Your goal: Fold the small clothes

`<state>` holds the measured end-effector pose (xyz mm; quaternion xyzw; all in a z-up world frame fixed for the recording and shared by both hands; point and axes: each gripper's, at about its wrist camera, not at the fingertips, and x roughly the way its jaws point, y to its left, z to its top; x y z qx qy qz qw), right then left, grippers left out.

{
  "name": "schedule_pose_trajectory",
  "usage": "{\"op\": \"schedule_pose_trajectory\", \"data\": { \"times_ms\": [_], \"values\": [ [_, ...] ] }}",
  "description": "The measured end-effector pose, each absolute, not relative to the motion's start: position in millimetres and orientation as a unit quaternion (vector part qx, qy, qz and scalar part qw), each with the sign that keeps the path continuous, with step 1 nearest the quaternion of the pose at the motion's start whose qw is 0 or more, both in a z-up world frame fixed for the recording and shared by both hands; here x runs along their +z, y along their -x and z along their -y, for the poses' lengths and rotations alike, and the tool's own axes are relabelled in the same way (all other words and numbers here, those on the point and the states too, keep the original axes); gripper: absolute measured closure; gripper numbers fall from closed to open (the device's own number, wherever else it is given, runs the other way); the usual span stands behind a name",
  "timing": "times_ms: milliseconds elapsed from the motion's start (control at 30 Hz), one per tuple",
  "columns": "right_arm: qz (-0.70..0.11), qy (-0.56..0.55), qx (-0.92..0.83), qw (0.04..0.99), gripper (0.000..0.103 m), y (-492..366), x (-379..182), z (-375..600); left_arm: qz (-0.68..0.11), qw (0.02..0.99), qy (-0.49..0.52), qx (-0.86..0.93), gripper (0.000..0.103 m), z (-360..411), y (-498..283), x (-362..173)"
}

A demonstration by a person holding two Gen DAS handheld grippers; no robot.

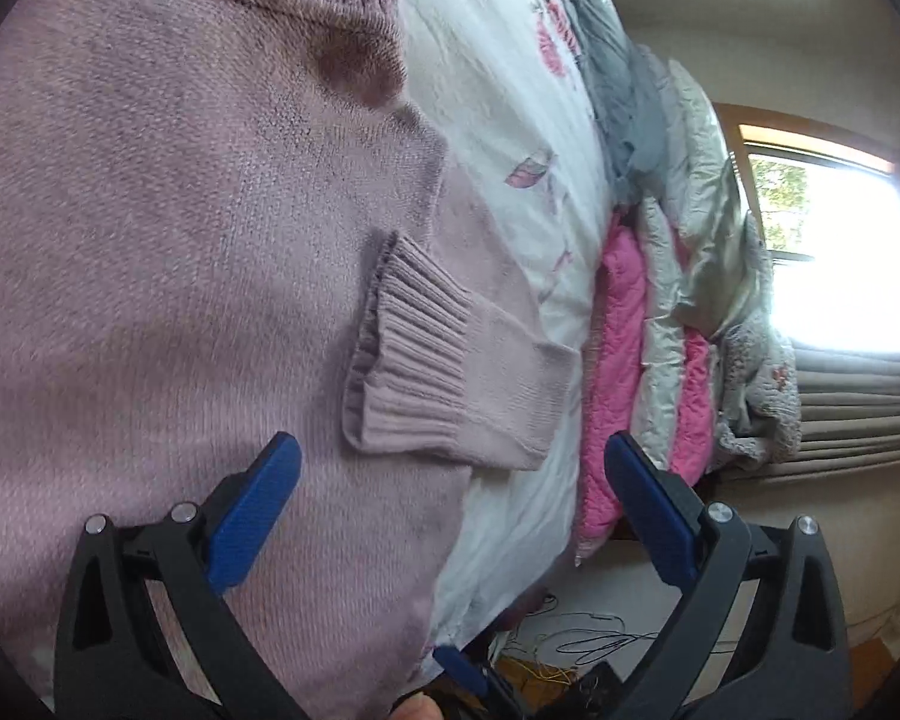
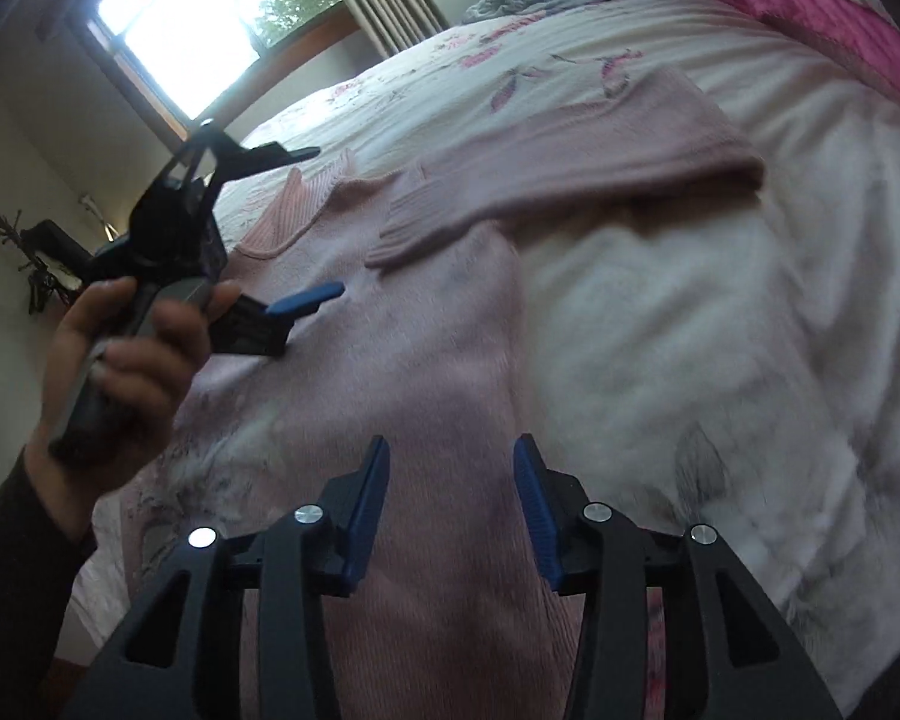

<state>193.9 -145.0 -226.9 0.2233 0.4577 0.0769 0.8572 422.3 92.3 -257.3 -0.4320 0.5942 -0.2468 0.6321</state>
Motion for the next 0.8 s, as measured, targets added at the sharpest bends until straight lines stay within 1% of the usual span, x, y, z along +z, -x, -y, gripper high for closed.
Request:
{"op": "schedule_pose_trajectory", "data": {
  "times_ms": [67, 200, 233, 267, 300, 333, 367, 400, 533, 667, 800],
  "values": [
    [-0.46, -0.257, 0.067, 0.847, 0.058, -173, -234, 155, -0.625, 0.63, 0.398, -0.233, 0.003, -74, -435, -264],
    [-0.465, -0.31, 0.06, 0.827, 0.058, -146, -245, 167, -0.641, 0.647, 0.351, -0.219, 0.004, -58, -456, -267],
    [-0.466, -0.312, 0.062, 0.826, 0.058, -142, -245, 167, -0.643, 0.649, 0.343, -0.219, 0.014, -54, -460, -266],
    [-0.465, -0.311, 0.061, 0.827, 0.058, -138, -245, 166, -0.646, 0.653, 0.329, -0.219, 0.029, -49, -463, -264],
    [-0.463, -0.31, 0.06, 0.828, 0.058, -134, -243, 166, -0.655, 0.655, 0.311, -0.212, 0.069, -47, -465, -263],
    [-0.461, -0.312, 0.06, 0.829, 0.058, -131, -242, 167, -0.663, 0.657, 0.297, -0.2, 0.084, -44, -467, -264],
    [-0.46, -0.315, 0.06, 0.828, 0.058, -127, -240, 167, -0.665, 0.657, 0.297, -0.195, 0.087, -46, -467, -265],
    [-0.459, -0.317, 0.06, 0.828, 0.058, -125, -239, 168, -0.665, 0.656, 0.299, -0.194, 0.096, -45, -469, -264],
    [-0.458, -0.318, 0.06, 0.828, 0.058, -116, -236, 167, -0.645, 0.669, 0.307, -0.204, 0.097, -53, -468, -242],
    [-0.458, -0.316, 0.065, 0.828, 0.058, -108, -232, 164, -0.618, 0.692, 0.298, -0.225, 0.098, -62, -466, -198],
    [-0.452, -0.318, 0.069, 0.831, 0.058, -101, -225, 158, -0.592, 0.717, 0.286, -0.231, 0.098, -89, -463, -155]
  ]
}}
